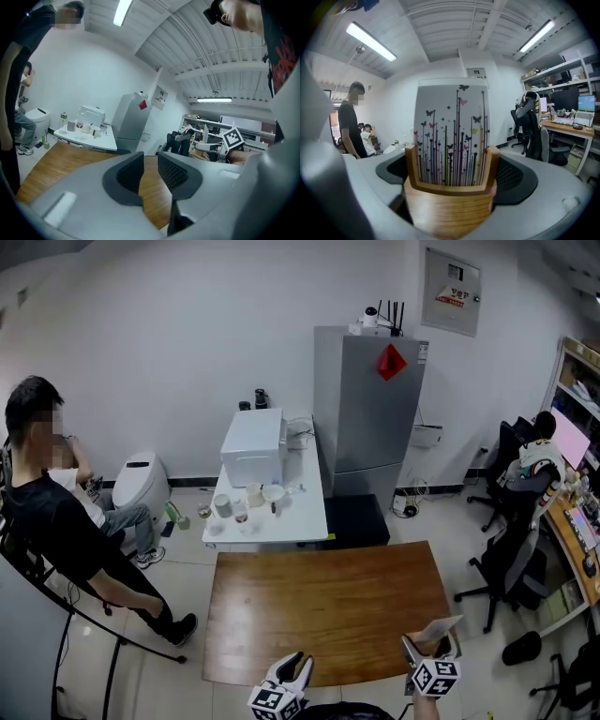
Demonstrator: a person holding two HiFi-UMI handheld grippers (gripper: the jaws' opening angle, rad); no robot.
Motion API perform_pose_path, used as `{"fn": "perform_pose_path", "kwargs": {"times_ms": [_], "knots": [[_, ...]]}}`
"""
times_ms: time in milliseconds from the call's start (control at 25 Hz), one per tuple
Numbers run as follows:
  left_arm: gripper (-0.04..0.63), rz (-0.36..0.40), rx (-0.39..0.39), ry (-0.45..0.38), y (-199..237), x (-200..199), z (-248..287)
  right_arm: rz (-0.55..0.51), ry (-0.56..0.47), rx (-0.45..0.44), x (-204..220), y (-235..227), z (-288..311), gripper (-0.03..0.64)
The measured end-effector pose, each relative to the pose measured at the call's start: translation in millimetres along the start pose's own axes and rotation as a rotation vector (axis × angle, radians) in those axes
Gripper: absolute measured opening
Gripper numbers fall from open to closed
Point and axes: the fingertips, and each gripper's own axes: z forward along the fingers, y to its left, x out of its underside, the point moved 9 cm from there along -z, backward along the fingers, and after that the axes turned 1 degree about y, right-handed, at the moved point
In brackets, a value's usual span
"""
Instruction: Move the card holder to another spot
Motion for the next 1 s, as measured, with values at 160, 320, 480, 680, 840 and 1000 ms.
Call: {"fn": "perform_pose_path", "kwargs": {"times_ms": [160, 320, 480, 680, 840, 1000], "knots": [[0.071, -0.004, -0.006, 0.004, 0.8, 0.3, 2.0, -0.001, 0.001, -0.011, 1.0, 2.1, 2.9, 0.537], [0.071, -0.016, -0.023, 0.008, -0.8, 2.4, 1.7, -0.004, 0.003, -0.046, 3.9, 3.2, 5.1, 0.537], [0.071, -0.09, -0.03, -0.014, -1.7, 5.8, 3.5, -0.019, -0.004, -0.149, 9.9, 19.6, 20.9, 0.537], [0.071, -0.111, -0.1, -0.01, 12.6, 10.5, -21.3, -0.086, -0.002, -0.346, 21.3, 94.5, 54.3, 0.537], [0.071, -0.113, -0.172, 0.014, 24.4, 19.8, -45.0, -0.167, 0.007, -0.496, 43.0, 158.0, 83.2, 0.535], [0.071, -0.114, -0.227, 0.049, 26.2, 34.9, -62.6, -0.257, 0.084, -0.609, 104.6, 213.5, 139.6, 0.535]]}}
